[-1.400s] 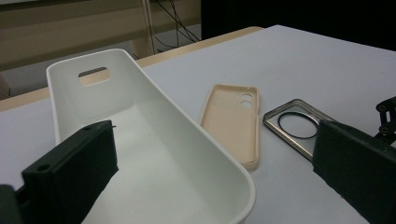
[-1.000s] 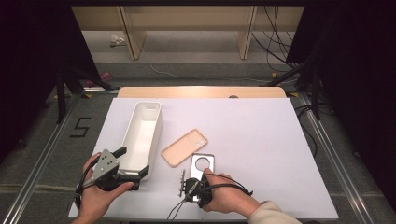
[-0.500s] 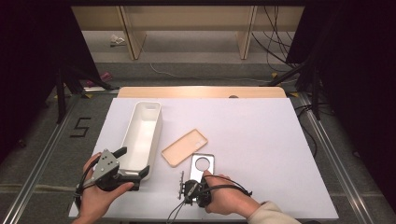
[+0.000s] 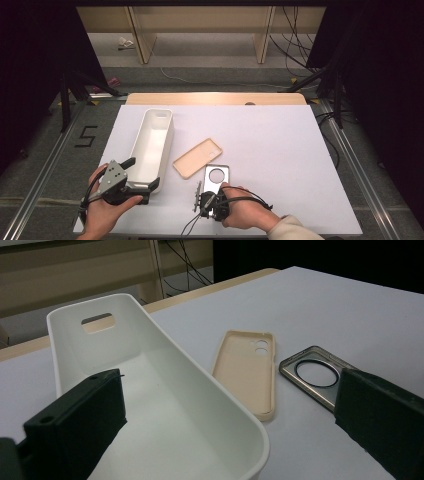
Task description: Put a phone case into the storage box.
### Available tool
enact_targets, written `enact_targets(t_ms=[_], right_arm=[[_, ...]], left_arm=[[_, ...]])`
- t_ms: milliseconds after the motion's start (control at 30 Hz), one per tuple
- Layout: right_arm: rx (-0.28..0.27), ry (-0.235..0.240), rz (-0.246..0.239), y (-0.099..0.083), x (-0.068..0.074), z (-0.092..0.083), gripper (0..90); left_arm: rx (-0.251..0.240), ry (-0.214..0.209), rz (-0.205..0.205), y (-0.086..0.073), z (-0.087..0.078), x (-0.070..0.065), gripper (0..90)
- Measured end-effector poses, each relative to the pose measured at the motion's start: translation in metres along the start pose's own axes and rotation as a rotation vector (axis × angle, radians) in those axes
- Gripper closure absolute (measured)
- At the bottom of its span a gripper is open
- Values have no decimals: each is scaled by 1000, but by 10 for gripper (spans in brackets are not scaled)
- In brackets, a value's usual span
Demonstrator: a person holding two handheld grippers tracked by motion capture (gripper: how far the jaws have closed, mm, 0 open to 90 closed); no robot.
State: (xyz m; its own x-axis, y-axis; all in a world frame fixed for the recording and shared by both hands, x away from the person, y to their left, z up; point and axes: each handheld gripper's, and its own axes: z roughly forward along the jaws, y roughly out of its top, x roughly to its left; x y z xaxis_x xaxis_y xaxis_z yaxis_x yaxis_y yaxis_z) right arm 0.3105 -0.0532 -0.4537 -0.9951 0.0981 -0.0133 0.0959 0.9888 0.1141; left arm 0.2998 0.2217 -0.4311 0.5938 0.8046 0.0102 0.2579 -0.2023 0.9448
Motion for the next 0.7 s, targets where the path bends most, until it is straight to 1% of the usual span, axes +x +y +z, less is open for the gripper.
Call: enact_targets(t_ms=[33,100,133,200,233,300,333,367,467,567,600,700], right_arm=[[-17,-1,4,-1,-1,0,891],[-23,0,8,-2,-1,-2,891],[-39,-2,22,-4,-2,-6,891],[-70,-3,35,-7,-4,-9,892],[-72,-3,42,-8,-4,-11,892],[-81,-6,36,-9,-5,-12,892],[-98,-11,58,-13,-6,-15,892],[-98,-11,58,-13,-6,-15,892],[-129,-16,78,-20,-9,-22,892],[-149,-32,93,-24,-12,-27,892],[-154,-35,109,-26,-13,-30,892],[-186,-54,128,-31,-16,-35,892]], left_arm=[[-1,0,-1,0,0,0,0],[-3,0,0,0,0,0,0],[-3,3,-3,0,-1,1,0],[-4,5,-5,0,-1,1,0],[-4,5,-4,0,-1,1,0],[-4,3,-4,0,-1,1,0],[-4,3,-3,0,-1,1,0],[-4,3,-3,0,-1,1,0],[-5,7,-4,0,-1,1,0],[-8,8,-5,0,-2,1,0],[-8,9,-5,1,-2,1,0],[-9,10,-7,1,-2,1,1]])
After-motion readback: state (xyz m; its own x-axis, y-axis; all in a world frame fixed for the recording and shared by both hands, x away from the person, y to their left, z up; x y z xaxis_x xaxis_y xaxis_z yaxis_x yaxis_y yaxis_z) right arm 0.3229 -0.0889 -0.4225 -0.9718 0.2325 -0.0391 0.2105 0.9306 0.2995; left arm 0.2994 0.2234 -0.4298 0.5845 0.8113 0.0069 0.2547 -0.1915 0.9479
